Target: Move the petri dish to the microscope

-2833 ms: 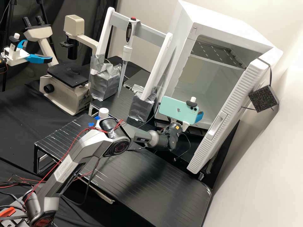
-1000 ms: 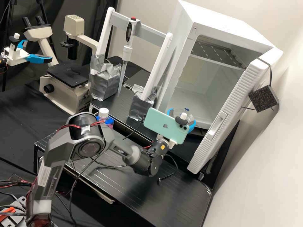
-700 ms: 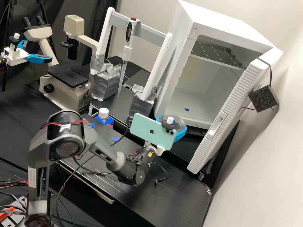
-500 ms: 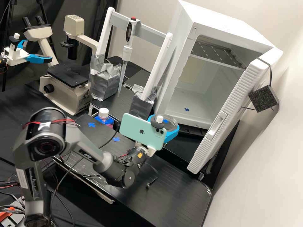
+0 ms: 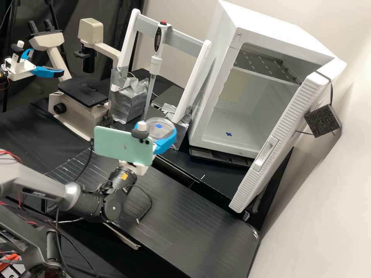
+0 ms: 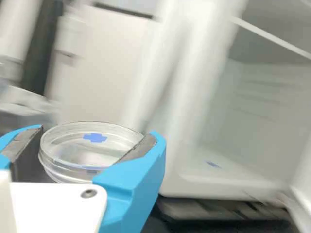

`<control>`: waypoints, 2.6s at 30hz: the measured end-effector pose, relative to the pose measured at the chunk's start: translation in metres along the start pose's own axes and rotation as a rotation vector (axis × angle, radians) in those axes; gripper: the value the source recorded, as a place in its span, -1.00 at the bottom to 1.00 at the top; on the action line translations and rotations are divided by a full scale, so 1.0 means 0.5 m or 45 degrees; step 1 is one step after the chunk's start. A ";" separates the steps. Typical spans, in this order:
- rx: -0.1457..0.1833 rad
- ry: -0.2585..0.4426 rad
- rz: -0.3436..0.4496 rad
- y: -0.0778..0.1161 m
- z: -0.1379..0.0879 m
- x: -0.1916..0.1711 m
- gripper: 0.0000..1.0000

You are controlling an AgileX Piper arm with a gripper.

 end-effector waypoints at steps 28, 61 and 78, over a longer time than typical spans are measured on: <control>0.219 0.655 -0.312 -0.104 -0.184 0.056 -1.00; 0.139 0.411 -0.530 -0.284 -0.365 0.295 -1.00; 0.107 0.250 -0.602 -0.356 -0.382 0.419 -1.00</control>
